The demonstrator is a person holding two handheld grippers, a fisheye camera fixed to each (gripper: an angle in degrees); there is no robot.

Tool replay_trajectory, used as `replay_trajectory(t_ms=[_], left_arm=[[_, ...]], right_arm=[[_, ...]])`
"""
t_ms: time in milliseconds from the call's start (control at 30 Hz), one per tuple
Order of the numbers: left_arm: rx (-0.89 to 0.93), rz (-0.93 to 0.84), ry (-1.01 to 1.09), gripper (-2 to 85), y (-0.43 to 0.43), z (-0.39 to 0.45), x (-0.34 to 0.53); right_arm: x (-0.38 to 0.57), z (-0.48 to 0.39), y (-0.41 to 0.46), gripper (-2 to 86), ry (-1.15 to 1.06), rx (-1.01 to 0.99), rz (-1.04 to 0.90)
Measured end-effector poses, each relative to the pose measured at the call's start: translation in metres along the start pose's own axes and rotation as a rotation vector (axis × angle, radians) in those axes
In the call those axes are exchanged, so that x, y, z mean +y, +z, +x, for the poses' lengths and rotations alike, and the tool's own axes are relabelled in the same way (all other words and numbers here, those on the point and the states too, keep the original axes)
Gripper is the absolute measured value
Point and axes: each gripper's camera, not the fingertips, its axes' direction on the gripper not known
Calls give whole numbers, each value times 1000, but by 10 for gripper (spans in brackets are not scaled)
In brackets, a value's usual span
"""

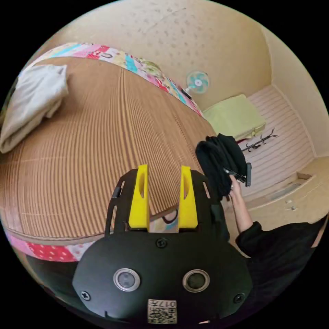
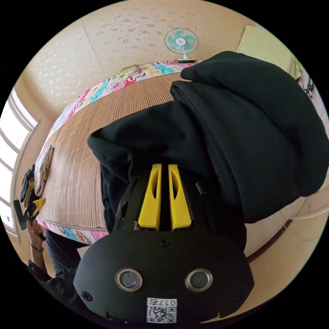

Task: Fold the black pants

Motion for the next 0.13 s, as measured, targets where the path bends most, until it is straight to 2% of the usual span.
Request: replay_trajectory(t_ms=[67, 133], left_arm=[[-161, 88, -79, 145, -25, -37, -40], [-170, 103, -126, 165, -29, -60, -73]], right_arm=[[-1, 12, 1, 40, 16, -64, -3], [8, 16, -3, 39, 17, -100, 9]])
